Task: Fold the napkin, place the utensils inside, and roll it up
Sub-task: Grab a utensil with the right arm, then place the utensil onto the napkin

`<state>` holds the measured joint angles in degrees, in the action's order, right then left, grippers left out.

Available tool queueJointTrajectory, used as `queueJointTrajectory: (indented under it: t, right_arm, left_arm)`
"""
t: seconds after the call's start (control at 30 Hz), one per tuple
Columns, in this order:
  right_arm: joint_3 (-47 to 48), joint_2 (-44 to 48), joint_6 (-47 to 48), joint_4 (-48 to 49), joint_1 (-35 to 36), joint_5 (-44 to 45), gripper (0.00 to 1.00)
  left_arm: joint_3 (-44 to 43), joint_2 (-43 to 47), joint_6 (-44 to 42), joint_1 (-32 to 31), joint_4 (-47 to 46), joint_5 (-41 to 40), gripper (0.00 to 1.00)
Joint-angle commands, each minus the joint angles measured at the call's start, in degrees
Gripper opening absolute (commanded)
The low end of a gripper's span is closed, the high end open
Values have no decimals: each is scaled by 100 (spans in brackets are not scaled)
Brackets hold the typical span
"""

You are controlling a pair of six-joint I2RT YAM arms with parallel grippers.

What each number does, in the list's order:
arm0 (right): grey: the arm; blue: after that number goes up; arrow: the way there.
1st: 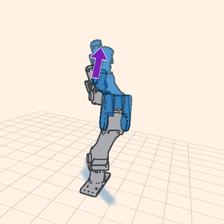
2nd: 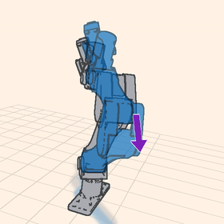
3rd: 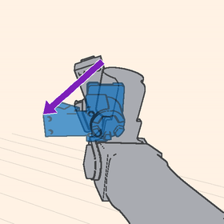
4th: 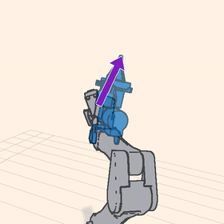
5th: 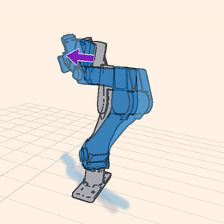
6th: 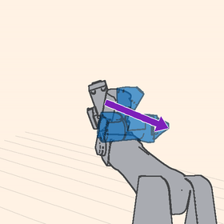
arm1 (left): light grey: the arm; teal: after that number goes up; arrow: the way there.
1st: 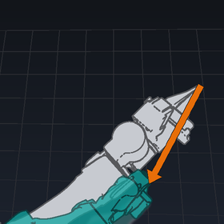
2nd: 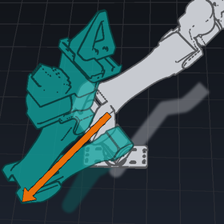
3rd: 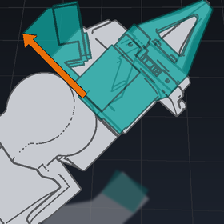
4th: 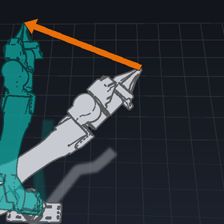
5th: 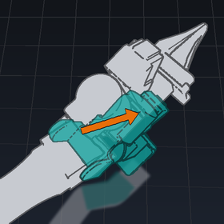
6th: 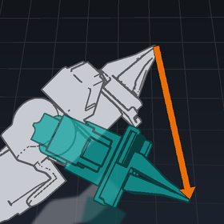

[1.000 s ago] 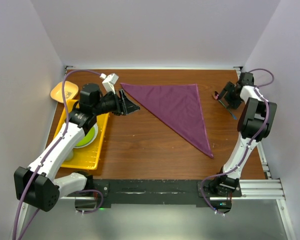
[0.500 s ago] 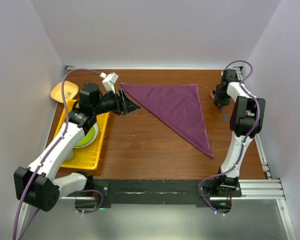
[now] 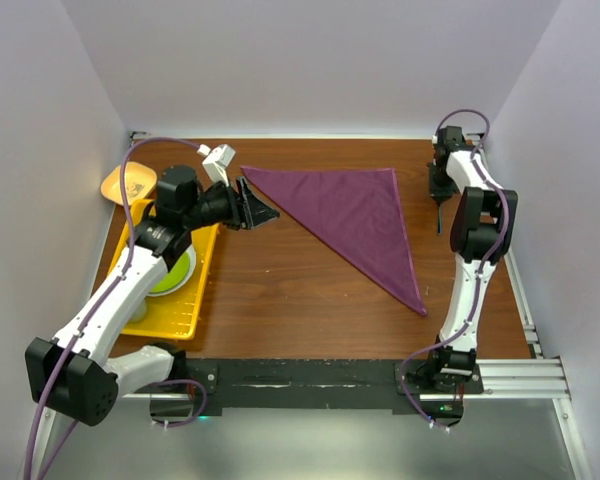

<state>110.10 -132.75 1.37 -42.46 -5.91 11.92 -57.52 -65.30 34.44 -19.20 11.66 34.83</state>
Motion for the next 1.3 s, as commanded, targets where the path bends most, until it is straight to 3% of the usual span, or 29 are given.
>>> queueJointTrajectory:
  t: [0.0, 0.27, 0.53, 0.67, 1.27]
  right_arm:
    - [134, 607, 294, -237, 545, 504, 0]
    - [740, 671, 1338, -887, 2216, 873, 0]
    - [856, 452, 1893, -976, 3464, -127, 0]
    - [680, 364, 1894, -914, 3632, -725, 0]
    - [-850, 1093, 1630, -255, 3676, -1175, 0]
  left_arm:
    - [-190, 184, 45, -5, -50, -116, 59]
    - [47, 403, 28, 267, 91, -398, 58]
    - [74, 492, 19, 479, 205, -442, 58]
    - [118, 500, 28, 479, 205, -486, 58]
    - [223, 457, 46, 479, 73, -433, 58]
